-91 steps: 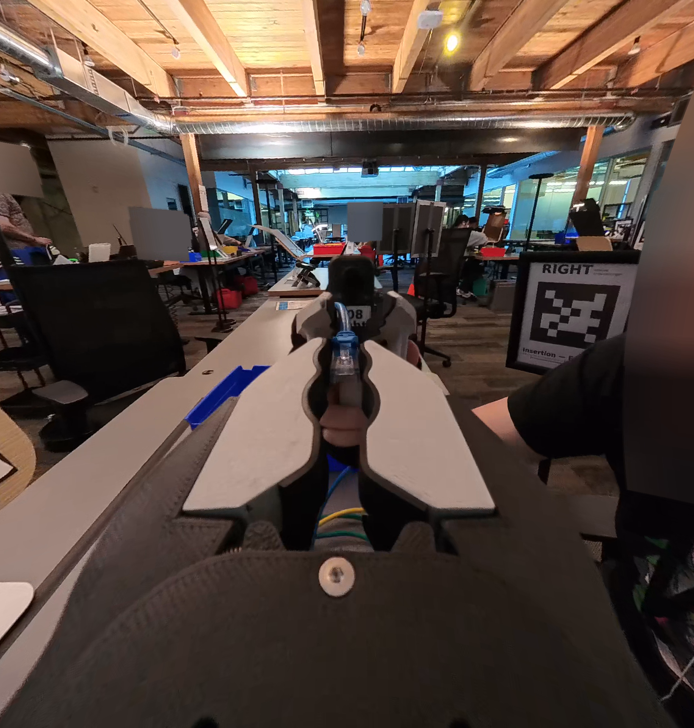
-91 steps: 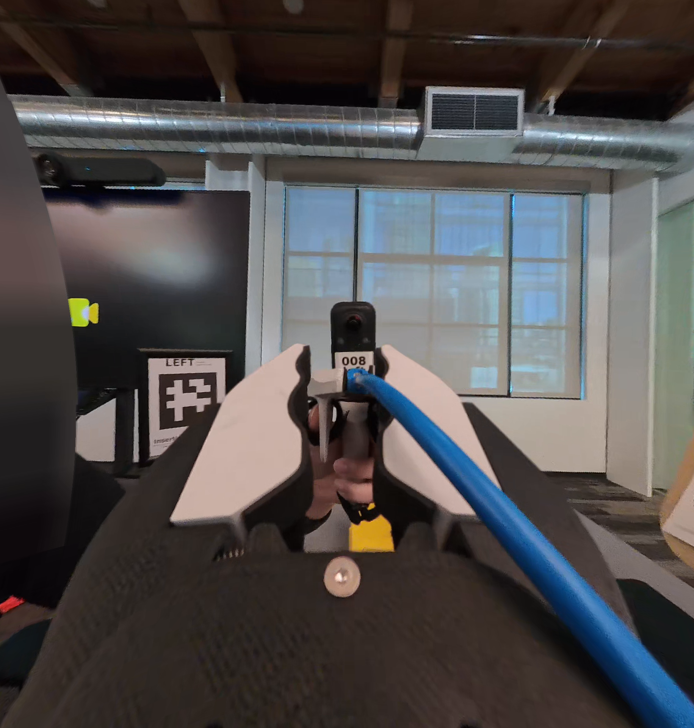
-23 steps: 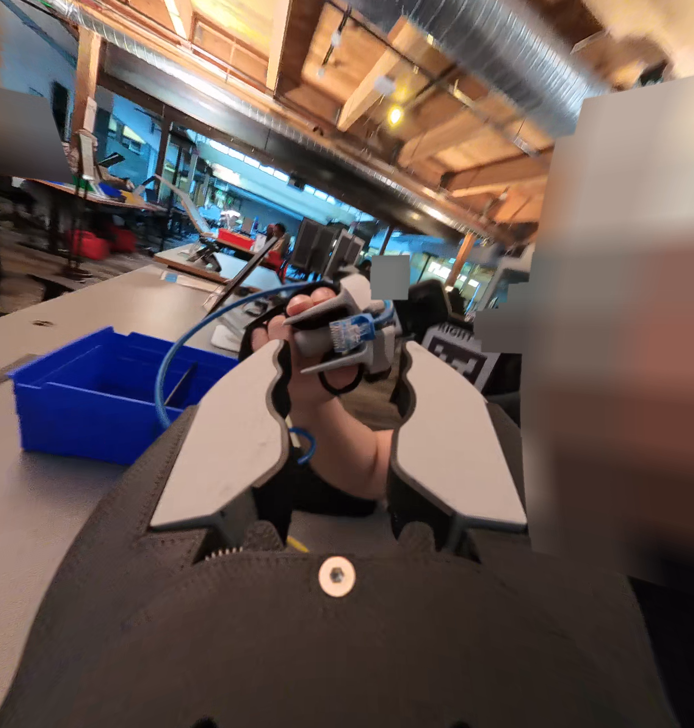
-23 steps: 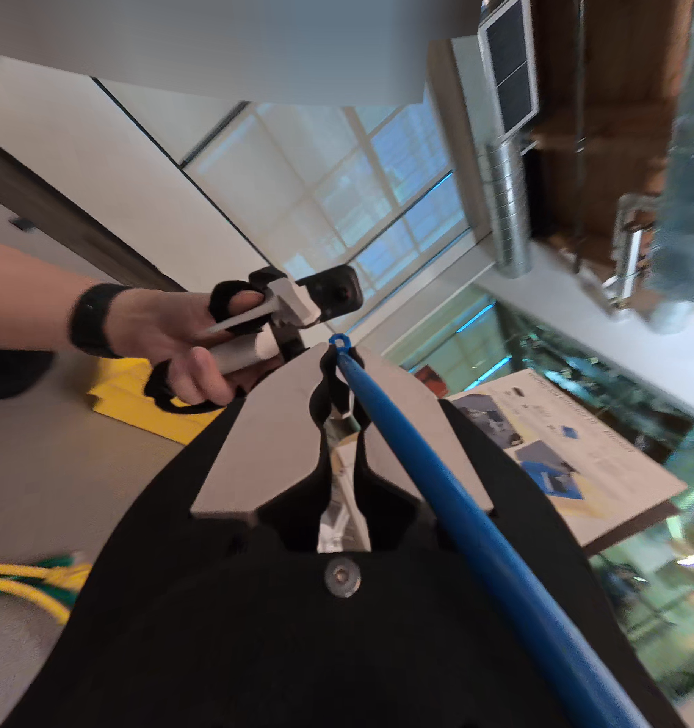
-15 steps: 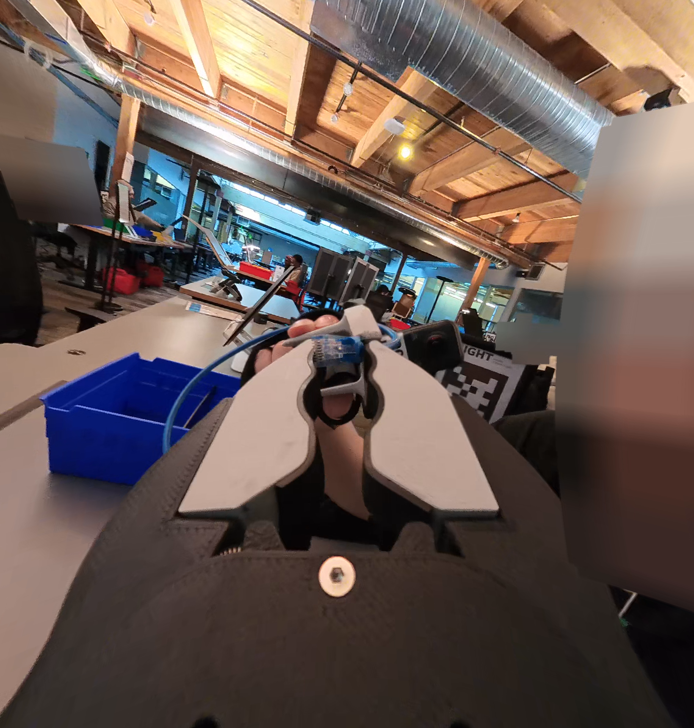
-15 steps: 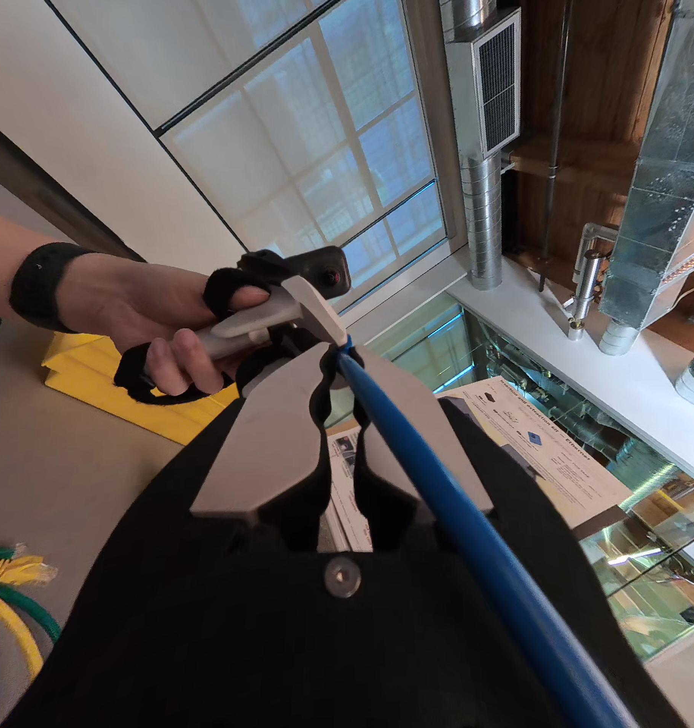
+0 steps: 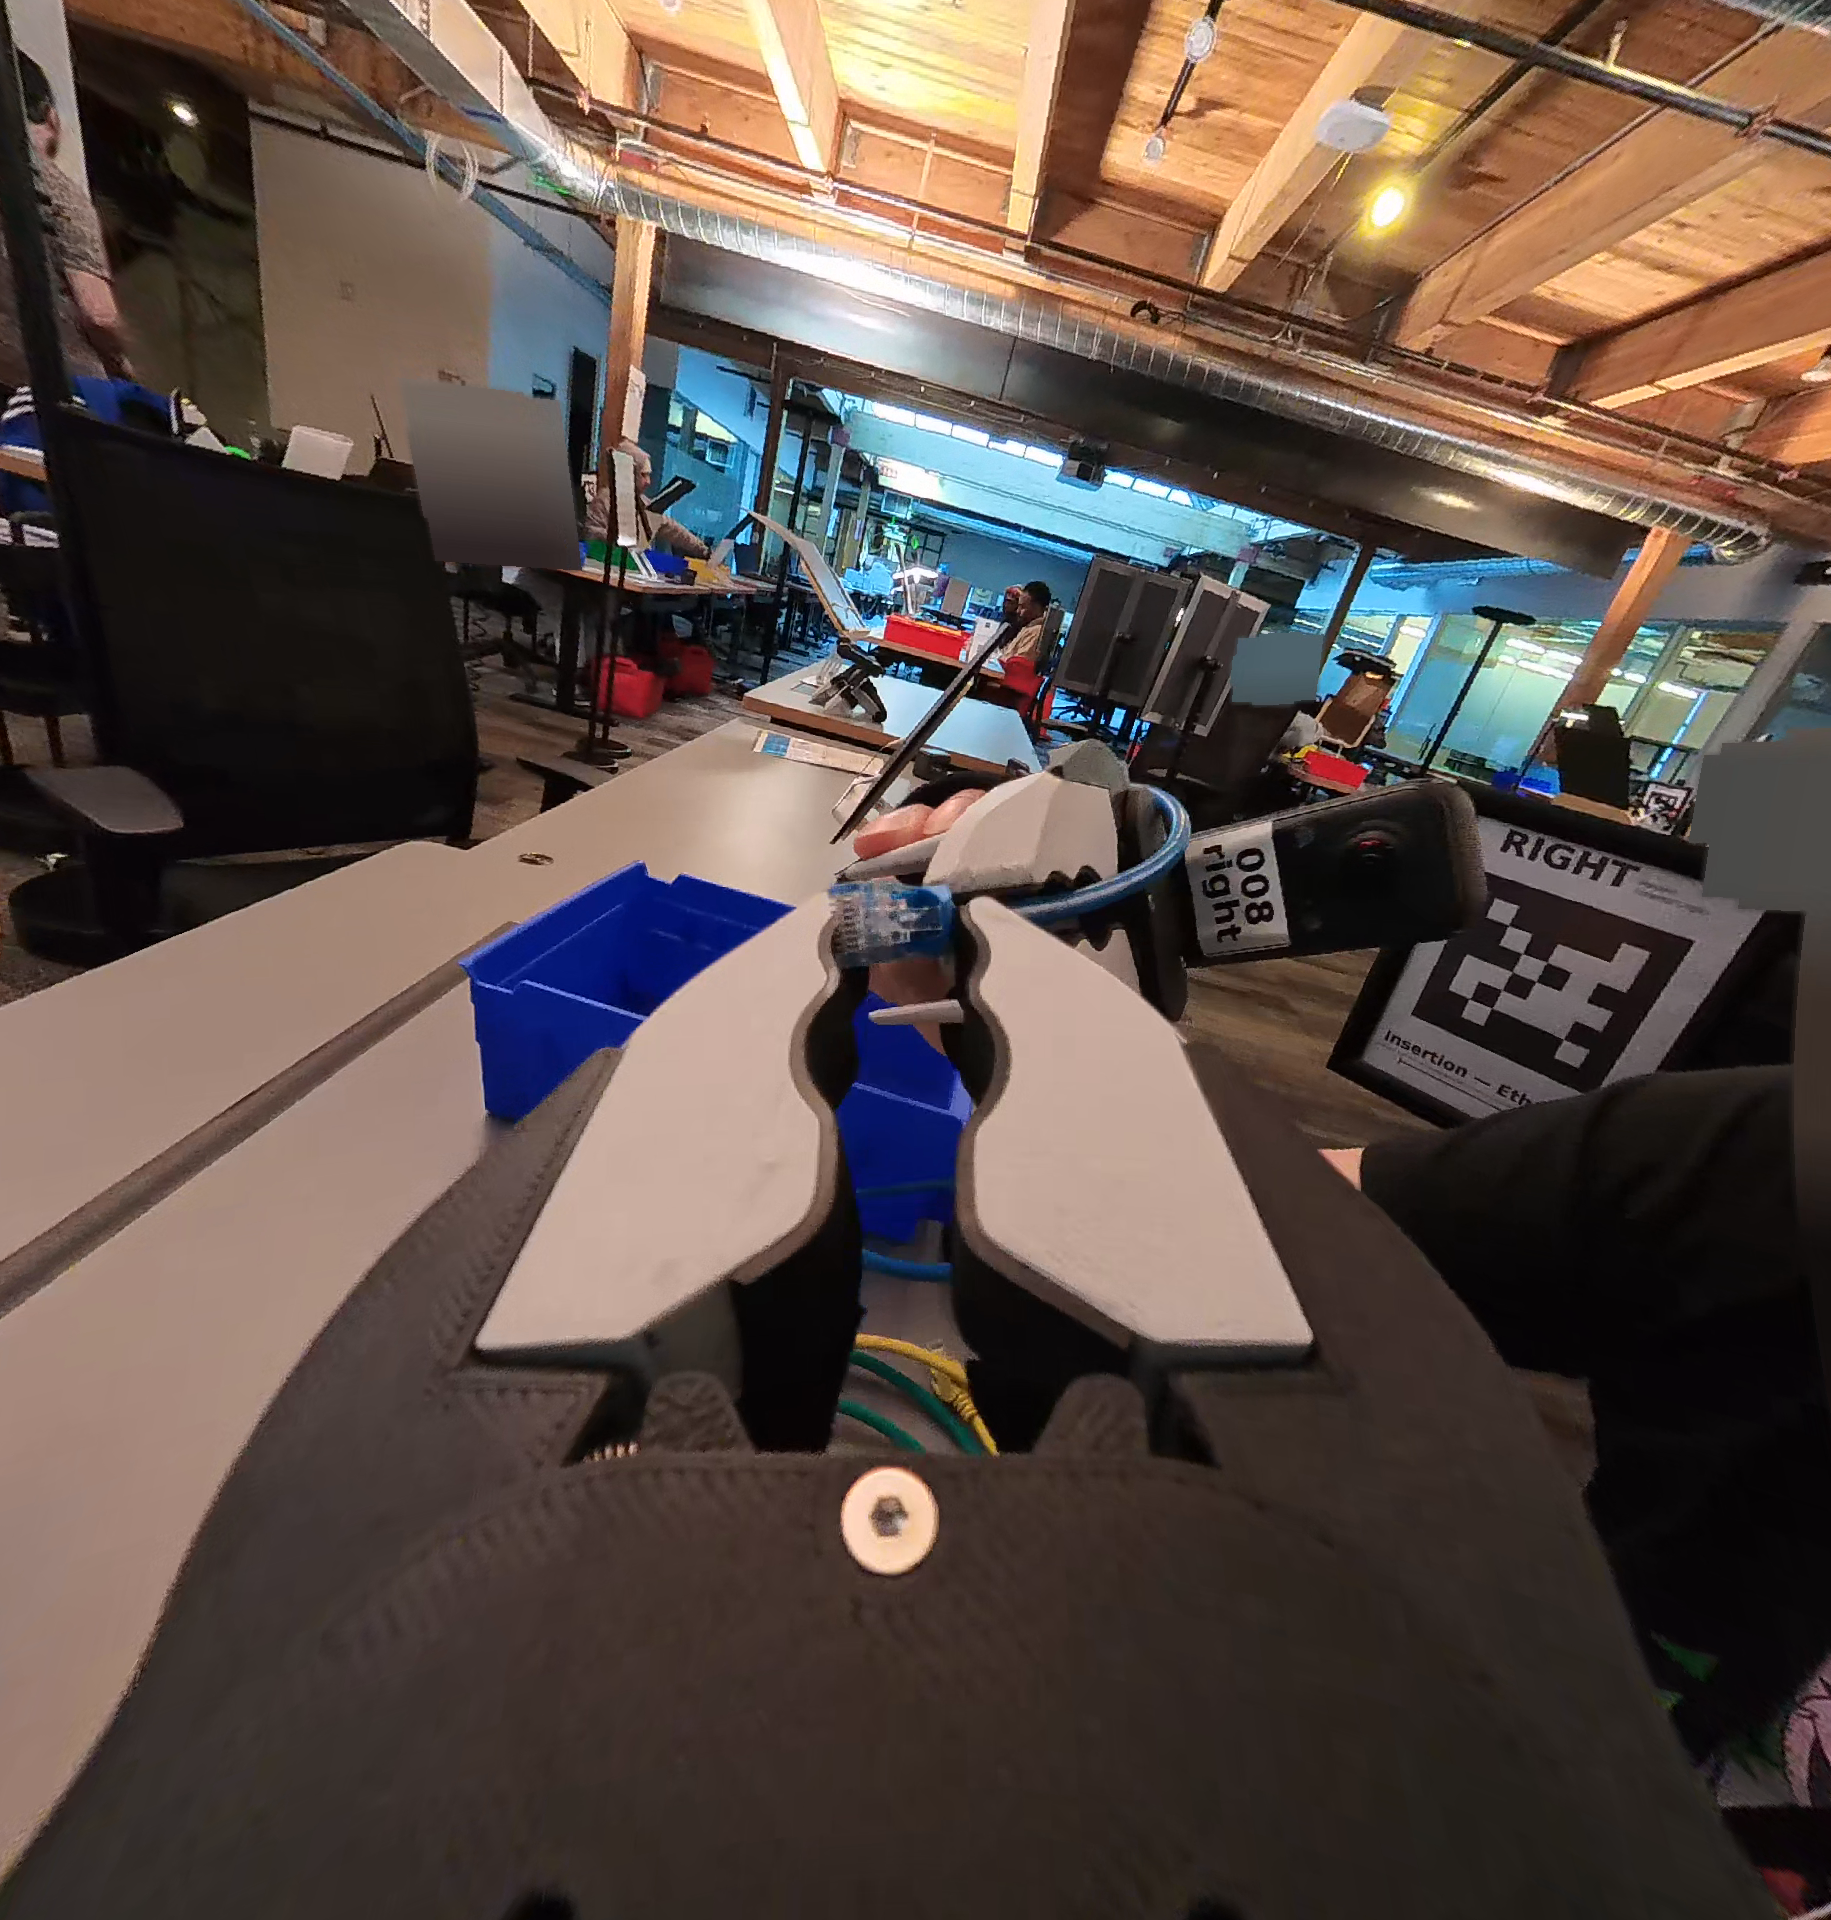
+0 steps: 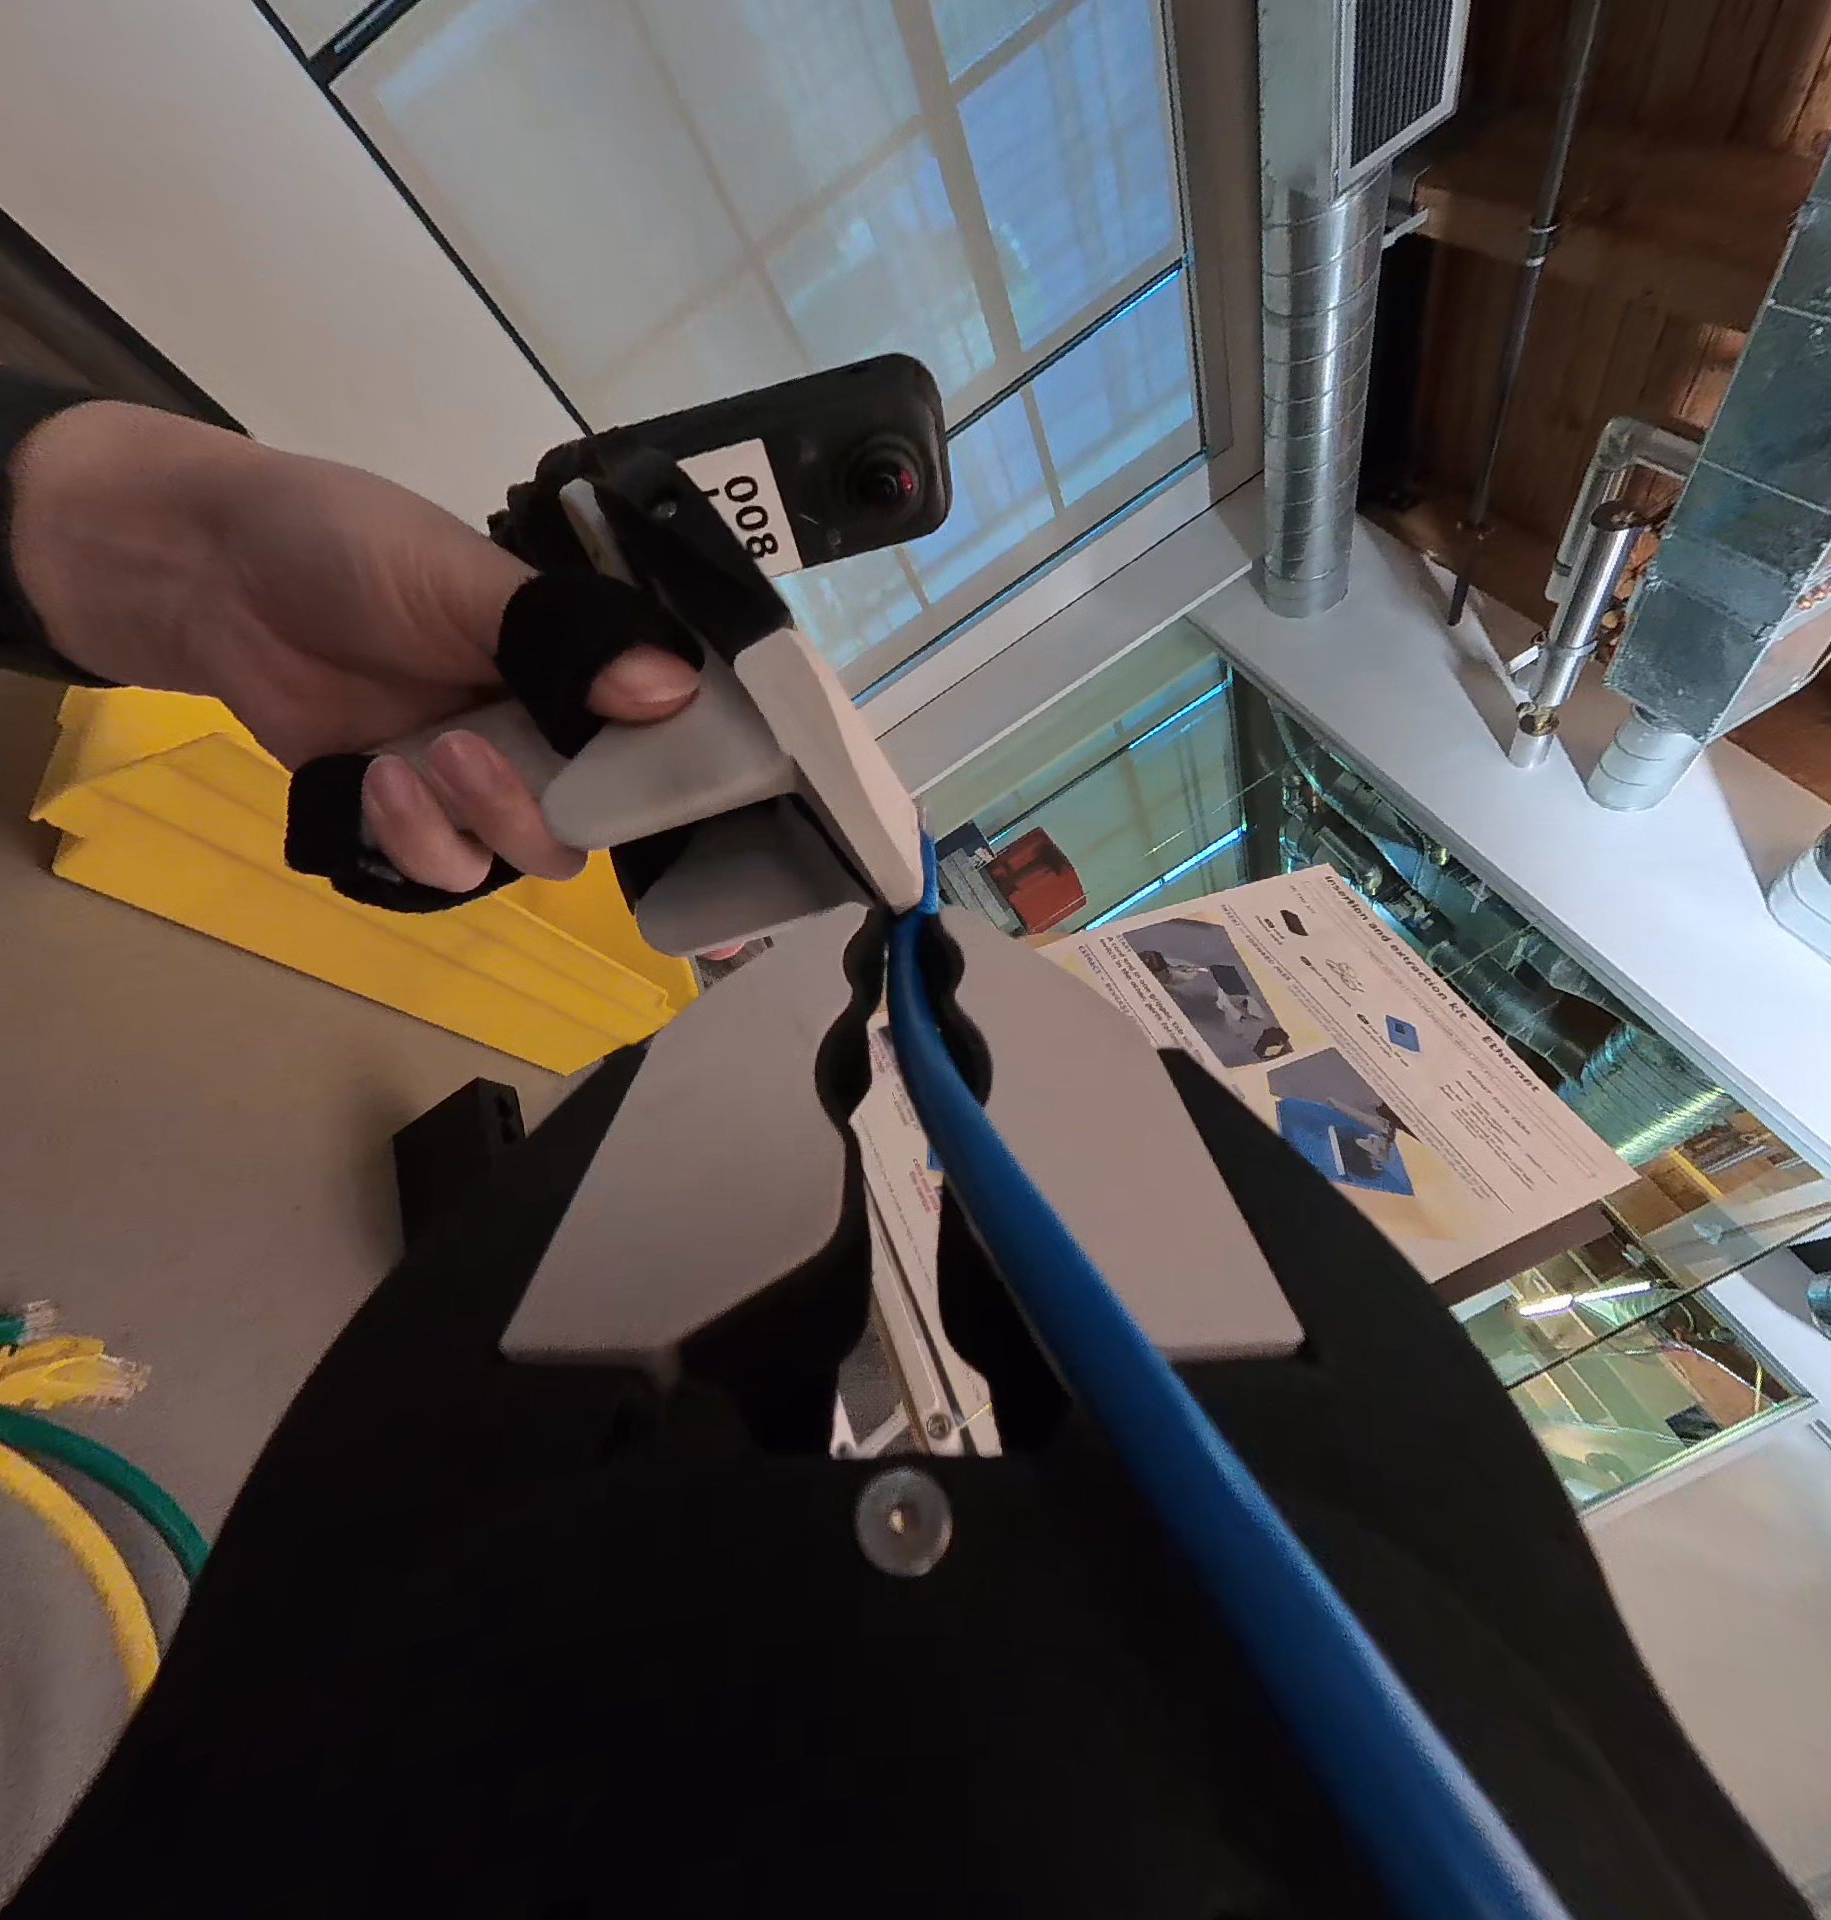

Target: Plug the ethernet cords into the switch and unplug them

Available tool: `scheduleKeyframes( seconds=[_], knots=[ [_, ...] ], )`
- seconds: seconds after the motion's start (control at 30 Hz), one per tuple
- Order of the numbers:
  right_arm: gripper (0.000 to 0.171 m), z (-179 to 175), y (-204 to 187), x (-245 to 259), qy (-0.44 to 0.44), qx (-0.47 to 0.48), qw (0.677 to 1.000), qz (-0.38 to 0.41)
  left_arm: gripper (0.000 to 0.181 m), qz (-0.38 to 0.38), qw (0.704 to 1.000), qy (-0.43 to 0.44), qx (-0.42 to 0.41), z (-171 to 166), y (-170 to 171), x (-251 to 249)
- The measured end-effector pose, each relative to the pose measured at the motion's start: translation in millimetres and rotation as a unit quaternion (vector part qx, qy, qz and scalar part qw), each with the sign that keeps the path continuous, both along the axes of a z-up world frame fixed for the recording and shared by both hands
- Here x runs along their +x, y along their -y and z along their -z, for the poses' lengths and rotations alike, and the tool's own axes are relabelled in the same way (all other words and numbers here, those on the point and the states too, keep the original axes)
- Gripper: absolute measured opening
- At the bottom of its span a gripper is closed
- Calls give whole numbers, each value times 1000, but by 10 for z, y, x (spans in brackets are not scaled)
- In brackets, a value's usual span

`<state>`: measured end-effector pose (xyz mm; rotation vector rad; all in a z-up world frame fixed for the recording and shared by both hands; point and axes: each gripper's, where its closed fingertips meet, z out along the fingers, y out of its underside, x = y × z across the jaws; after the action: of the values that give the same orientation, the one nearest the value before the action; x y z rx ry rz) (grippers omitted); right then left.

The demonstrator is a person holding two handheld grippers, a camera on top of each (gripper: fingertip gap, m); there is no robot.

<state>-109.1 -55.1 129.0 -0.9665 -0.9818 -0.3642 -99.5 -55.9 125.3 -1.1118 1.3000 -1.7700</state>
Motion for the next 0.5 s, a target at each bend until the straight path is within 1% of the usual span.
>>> scheduleKeyframes(
  seconds=[0.27,0.5],
  knots=[
    [7,26,-26,15,20,17,1000,18,14,-8,1000,-10,4,27,-25,12],
    [7,29,-24,14,6,7,1000,10,14,-7,1000,-12,7,29,-20,14]
  ],
)
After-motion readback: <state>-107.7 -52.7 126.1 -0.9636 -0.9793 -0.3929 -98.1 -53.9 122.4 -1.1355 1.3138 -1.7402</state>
